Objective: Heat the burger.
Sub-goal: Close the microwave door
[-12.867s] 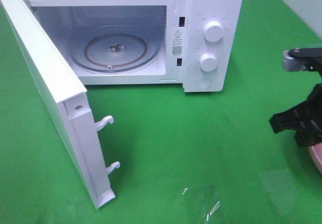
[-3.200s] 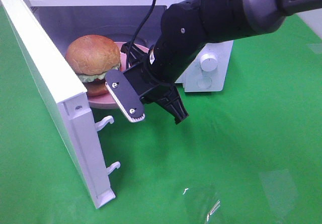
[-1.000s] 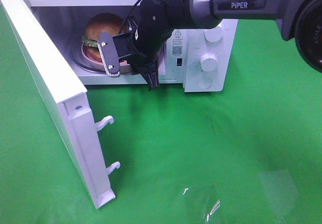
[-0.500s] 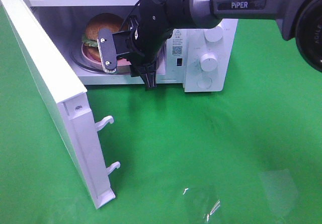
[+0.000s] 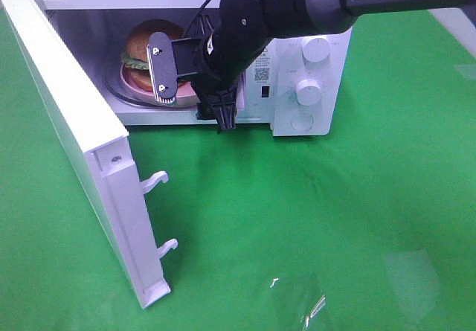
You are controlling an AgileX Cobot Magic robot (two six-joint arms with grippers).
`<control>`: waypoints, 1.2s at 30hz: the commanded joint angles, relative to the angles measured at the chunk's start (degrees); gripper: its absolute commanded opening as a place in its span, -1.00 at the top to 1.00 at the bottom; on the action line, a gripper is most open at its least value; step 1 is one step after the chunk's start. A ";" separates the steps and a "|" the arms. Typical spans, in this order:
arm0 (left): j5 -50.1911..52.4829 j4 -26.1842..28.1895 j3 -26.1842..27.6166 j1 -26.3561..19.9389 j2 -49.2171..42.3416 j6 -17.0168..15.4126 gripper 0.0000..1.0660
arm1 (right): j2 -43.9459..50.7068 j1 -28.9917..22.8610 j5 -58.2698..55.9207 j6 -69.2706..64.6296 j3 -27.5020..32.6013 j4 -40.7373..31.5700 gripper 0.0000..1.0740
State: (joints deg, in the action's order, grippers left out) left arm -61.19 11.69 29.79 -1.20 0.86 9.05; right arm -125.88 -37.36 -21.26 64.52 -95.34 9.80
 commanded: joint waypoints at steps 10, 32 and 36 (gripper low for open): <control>0.29 0.11 -0.11 0.17 -0.23 -0.46 -0.71 | 10.89 -0.06 1.43 -0.63 12.78 0.23 -0.37; 0.29 0.11 -0.11 0.17 -0.23 -0.46 -0.71 | 34.84 0.06 -7.56 -28.19 34.61 0.40 -0.37; 0.29 0.11 -0.11 0.17 -0.23 -0.46 -0.71 | 39.53 0.34 -9.34 -37.53 37.01 -0.11 -0.37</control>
State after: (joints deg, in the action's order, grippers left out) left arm -61.13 11.69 29.79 -1.20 0.86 9.05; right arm -89.27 -37.36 -29.11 34.32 -59.82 10.14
